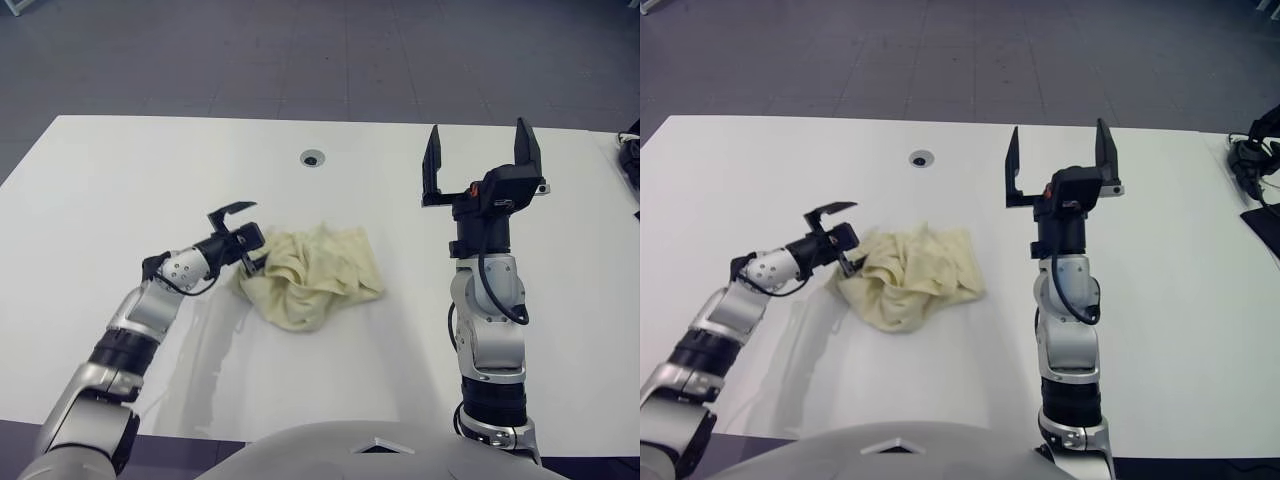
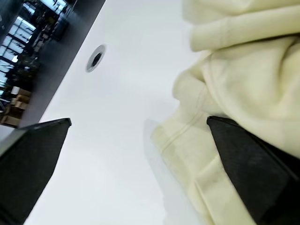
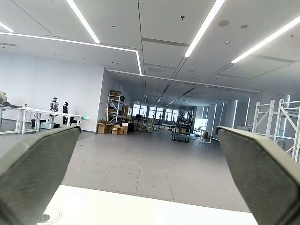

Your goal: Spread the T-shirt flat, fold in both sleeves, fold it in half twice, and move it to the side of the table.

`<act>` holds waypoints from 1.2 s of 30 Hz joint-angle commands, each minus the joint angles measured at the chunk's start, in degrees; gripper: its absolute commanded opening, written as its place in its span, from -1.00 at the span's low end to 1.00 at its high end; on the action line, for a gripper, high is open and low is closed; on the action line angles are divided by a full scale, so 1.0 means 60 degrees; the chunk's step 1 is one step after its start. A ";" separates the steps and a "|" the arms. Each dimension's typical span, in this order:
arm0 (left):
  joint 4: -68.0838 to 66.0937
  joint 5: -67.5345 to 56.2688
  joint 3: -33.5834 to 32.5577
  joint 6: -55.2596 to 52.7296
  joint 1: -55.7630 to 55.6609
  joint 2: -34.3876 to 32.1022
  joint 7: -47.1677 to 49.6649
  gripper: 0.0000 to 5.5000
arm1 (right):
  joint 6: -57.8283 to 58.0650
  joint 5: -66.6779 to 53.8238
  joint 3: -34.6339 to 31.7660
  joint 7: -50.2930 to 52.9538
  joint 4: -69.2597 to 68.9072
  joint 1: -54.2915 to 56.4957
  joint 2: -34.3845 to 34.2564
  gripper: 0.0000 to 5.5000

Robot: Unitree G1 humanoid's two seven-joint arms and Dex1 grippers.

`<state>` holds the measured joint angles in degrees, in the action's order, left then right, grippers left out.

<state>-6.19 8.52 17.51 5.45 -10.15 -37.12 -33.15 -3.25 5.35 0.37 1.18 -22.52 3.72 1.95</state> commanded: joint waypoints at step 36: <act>0.6437 -0.3240 -0.2629 -0.1407 0.1893 -0.0574 -0.3211 0.96 | 0.0263 0.0161 0.0090 0.0004 -0.0695 0.0173 0.0079 0.95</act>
<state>31.05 -11.81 0.42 -8.93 -1.65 -36.03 -47.06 -2.14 6.16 0.74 1.37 -26.09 4.20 2.24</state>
